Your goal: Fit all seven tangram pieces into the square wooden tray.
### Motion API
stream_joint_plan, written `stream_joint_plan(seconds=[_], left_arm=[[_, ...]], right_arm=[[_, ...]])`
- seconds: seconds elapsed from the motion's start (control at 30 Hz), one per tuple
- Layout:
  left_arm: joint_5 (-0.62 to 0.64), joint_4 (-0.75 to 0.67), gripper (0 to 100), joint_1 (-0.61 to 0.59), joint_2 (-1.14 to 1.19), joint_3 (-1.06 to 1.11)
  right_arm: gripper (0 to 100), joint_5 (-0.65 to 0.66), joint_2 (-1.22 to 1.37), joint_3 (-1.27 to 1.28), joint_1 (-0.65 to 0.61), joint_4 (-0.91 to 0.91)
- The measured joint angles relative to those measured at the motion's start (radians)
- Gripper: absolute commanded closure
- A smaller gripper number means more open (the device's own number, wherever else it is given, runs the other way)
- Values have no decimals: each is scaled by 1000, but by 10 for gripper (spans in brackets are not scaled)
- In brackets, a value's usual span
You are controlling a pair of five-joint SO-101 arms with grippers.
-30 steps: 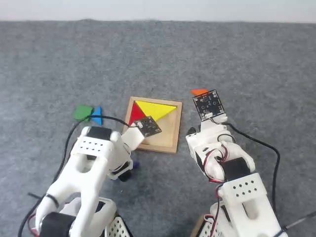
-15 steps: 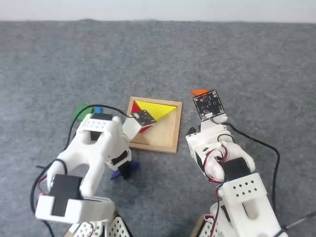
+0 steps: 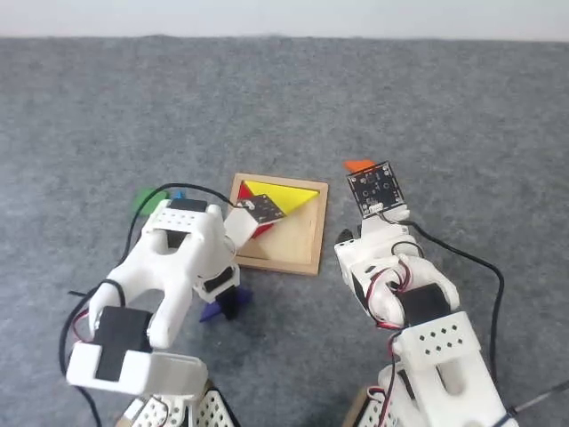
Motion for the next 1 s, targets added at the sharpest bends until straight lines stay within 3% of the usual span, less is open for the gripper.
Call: stream_joint_plan(seconds=[0.43,1.0], left_arm=[[0,-8,739,68,6,-17],[0,-11,805,48,6,-17]], right_arm=[[913,0,0,0,0,0],[913,0,0,0,0,0]])
